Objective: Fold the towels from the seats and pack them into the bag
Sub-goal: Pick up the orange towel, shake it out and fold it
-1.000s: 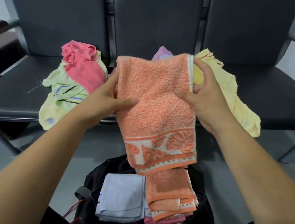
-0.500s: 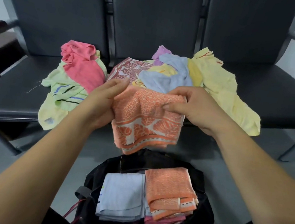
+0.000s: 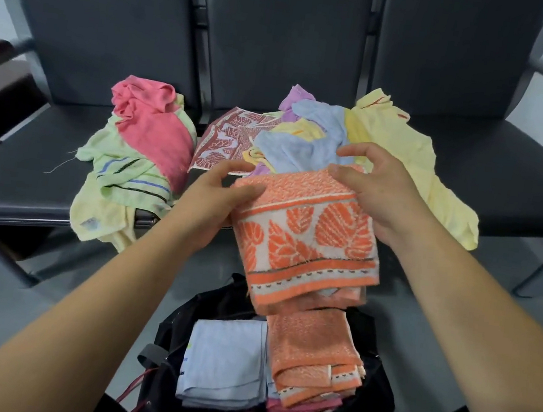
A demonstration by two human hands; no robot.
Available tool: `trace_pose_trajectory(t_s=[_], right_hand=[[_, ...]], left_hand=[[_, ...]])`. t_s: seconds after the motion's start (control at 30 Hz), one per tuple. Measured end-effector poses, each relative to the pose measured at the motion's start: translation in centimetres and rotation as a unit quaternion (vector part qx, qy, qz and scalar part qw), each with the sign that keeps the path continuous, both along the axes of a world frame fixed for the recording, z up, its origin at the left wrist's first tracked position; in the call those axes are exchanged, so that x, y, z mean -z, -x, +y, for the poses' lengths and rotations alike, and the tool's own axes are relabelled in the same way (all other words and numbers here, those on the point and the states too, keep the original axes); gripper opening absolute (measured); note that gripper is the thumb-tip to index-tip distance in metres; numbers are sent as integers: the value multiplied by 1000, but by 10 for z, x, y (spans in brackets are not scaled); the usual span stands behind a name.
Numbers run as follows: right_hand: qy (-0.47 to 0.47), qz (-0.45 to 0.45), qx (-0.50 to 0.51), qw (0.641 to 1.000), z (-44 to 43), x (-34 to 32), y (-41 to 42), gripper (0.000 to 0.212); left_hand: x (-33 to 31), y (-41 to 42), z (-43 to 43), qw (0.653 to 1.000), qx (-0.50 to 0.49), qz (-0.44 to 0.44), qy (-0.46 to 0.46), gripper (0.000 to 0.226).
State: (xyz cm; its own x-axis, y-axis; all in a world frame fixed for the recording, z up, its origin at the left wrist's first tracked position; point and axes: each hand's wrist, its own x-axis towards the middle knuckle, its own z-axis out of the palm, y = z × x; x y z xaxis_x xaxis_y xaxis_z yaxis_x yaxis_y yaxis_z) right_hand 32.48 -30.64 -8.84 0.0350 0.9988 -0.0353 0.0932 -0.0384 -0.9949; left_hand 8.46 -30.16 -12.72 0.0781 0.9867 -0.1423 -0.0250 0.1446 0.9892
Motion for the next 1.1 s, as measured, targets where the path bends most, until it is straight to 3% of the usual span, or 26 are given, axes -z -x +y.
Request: trace_pose_trajectory(t_s=[0.1,0.17,0.27,0.33,0.4,0.5,0.57,0.7,0.77,0.87,0.93,1.1], right_hand=[[20,12,5,1000,0,-3,-3,20],[26,36,2,999,1,-2,-6,25],[36,58,-102,992,-1,-3,-14,49],[8,-25,-166,986,-3,-2,-17,64],[-33,-147,-154,976,-7,-1,-15,65],[-64,-251,-91,962,-7,4,-12,48],[-86,-278,-63,955,-5,7,-16,30],[-100,-221,-42,969,-8,14,-30,16],[-81,-154,-36,984,-9,20,-37,17],[-19,3,-29,999,-10,37,-47,17],[29,51,-30,998,-13,53,-52,17],[129,45,12,991,-24,105,-61,18]], left_hand=[[-3,-1,0,999,-17,-42,13,25],[-4,3,0,998,34,-54,-3,38],[-5,5,0,995,88,-17,-51,49],[-4,6,2,996,61,12,-69,44],[0,8,4,995,23,52,-84,40],[1,8,4,970,-1,185,-155,36],[-2,3,2,927,-16,302,-221,32],[-1,-4,1,880,-23,379,-285,16],[5,-5,4,893,-14,359,-271,9],[14,-10,1,945,37,241,-218,10],[24,-19,-5,962,65,205,-169,9],[68,-48,-20,948,57,297,-99,27]])
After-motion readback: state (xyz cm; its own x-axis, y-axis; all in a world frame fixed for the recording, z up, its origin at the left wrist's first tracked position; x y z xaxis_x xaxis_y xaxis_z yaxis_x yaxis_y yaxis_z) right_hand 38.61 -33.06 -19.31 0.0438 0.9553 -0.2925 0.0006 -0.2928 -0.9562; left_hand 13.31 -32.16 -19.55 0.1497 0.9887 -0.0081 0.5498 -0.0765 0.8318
